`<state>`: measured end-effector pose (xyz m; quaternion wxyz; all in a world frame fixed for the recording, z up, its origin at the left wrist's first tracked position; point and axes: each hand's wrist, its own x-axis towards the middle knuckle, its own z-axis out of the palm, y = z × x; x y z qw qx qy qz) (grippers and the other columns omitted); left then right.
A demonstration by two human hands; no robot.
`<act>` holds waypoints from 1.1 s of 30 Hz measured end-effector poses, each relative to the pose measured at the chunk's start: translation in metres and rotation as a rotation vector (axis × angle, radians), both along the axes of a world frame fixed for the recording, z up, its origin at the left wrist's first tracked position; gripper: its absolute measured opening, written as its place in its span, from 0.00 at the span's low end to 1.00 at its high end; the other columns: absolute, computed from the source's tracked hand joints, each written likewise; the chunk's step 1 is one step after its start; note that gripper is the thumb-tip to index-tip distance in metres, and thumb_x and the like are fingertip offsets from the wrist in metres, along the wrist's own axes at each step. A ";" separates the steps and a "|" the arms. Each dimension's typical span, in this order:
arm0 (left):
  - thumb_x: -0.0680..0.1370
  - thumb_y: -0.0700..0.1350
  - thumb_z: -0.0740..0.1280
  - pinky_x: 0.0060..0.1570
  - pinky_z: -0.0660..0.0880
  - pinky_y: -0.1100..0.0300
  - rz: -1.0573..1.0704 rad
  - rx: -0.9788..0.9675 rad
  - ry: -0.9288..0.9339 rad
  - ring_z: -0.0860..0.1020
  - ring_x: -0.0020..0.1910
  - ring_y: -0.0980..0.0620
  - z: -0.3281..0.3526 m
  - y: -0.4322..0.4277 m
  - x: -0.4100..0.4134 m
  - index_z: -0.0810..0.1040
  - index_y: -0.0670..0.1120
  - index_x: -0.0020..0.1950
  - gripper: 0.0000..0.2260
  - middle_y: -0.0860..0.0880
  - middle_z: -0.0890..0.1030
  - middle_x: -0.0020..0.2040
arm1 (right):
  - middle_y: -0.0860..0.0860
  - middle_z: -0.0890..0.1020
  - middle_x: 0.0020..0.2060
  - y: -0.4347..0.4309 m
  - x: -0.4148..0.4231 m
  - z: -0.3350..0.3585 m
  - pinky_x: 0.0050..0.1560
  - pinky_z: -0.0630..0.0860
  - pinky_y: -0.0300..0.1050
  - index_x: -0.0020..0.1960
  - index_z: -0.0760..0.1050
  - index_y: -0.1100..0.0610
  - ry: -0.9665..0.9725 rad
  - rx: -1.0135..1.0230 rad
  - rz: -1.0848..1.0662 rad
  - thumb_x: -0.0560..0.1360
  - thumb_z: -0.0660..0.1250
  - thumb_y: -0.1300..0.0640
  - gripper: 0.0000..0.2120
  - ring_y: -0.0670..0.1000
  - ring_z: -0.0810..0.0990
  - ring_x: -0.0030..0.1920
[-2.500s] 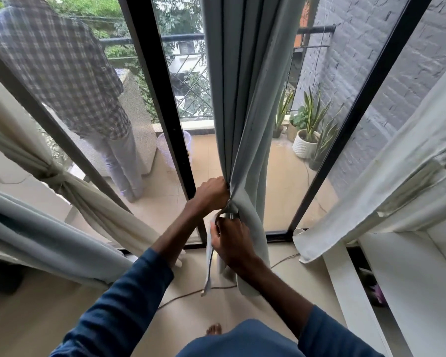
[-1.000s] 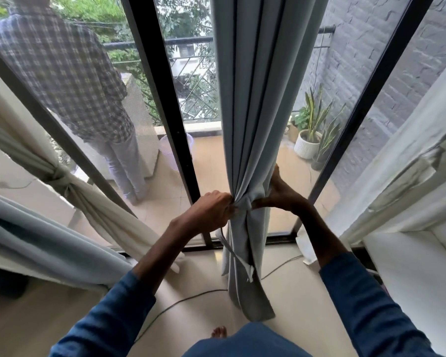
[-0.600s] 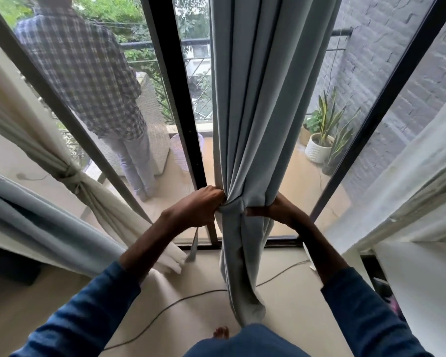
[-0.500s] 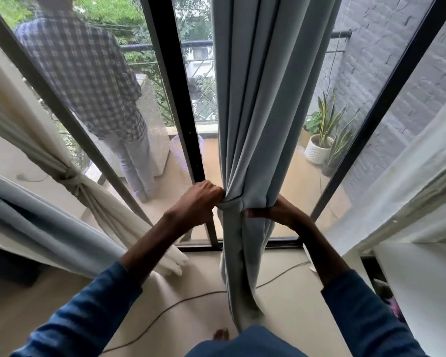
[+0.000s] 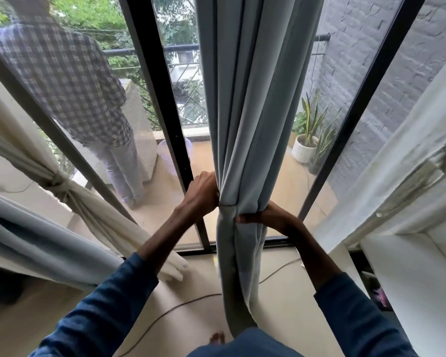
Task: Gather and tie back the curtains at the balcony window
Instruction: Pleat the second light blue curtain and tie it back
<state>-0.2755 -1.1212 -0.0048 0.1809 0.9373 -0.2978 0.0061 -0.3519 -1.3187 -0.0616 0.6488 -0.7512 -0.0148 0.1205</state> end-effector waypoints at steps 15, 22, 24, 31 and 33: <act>0.66 0.50 0.83 0.58 0.80 0.47 -0.190 -0.545 0.603 0.82 0.58 0.51 -0.015 0.002 -0.021 0.80 0.48 0.61 0.27 0.49 0.84 0.57 | 0.52 0.85 0.57 0.014 0.002 -0.014 0.54 0.80 0.39 0.63 0.78 0.56 -0.072 0.088 -0.186 0.69 0.79 0.62 0.24 0.43 0.83 0.57; 0.60 0.50 0.86 0.45 0.83 0.50 0.160 -0.891 0.362 0.84 0.46 0.55 -0.030 -0.028 -0.040 0.82 0.51 0.49 0.22 0.50 0.86 0.46 | 0.54 0.82 0.59 0.028 0.002 -0.017 0.60 0.79 0.39 0.65 0.77 0.61 -0.128 0.011 -0.091 0.77 0.72 0.68 0.18 0.37 0.82 0.55; 0.61 0.49 0.85 0.48 0.83 0.51 0.120 -0.855 0.353 0.83 0.49 0.58 -0.029 -0.029 -0.037 0.81 0.48 0.54 0.25 0.50 0.85 0.49 | 0.55 0.81 0.62 0.026 0.001 -0.014 0.61 0.79 0.39 0.67 0.75 0.61 -0.101 0.025 -0.072 0.76 0.72 0.69 0.20 0.39 0.81 0.56; 0.68 0.43 0.82 0.53 0.82 0.49 0.041 -0.871 0.345 0.84 0.54 0.56 -0.029 -0.022 -0.025 0.82 0.50 0.57 0.20 0.50 0.85 0.53 | 0.60 0.81 0.63 -0.002 -0.010 -0.010 0.63 0.78 0.49 0.66 0.77 0.62 0.097 0.690 0.009 0.78 0.66 0.66 0.17 0.57 0.80 0.64; 0.68 0.42 0.81 0.54 0.82 0.52 0.031 -0.859 0.373 0.83 0.54 0.58 -0.026 -0.019 -0.020 0.81 0.55 0.55 0.20 0.54 0.84 0.53 | 0.60 0.81 0.62 -0.009 -0.005 -0.015 0.63 0.79 0.51 0.67 0.76 0.61 0.158 1.001 -0.094 0.77 0.68 0.58 0.19 0.57 0.80 0.63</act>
